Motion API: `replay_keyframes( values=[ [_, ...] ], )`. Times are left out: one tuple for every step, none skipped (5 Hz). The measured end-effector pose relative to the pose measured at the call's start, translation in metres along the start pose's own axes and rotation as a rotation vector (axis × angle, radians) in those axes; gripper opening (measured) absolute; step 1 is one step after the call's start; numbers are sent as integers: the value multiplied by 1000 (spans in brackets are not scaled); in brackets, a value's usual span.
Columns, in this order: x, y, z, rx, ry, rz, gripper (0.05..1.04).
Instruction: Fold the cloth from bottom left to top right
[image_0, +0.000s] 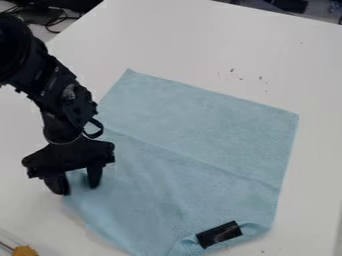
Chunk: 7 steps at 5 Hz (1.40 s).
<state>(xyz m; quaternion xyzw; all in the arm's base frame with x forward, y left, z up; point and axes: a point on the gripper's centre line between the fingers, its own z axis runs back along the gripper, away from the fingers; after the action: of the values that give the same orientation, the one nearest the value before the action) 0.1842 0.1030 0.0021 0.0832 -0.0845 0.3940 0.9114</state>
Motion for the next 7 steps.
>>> replay_keyframes(
  values=[
    [-1, -2, -1, -12, 0, 16, 469],
    [-1, -2, -1, -23, -7, 24, 267],
    [-13, 12, 4, 23, 12, 26, 128],
    [-2, 14, 36, 64, -31, -15, 82],
    [4, 14, 63, 71, -59, -84, 82],
    [21, -6, 83, 50, -104, -176, 82],
    [36, -53, 98, 21, -114, -276, 82]
  ],
)
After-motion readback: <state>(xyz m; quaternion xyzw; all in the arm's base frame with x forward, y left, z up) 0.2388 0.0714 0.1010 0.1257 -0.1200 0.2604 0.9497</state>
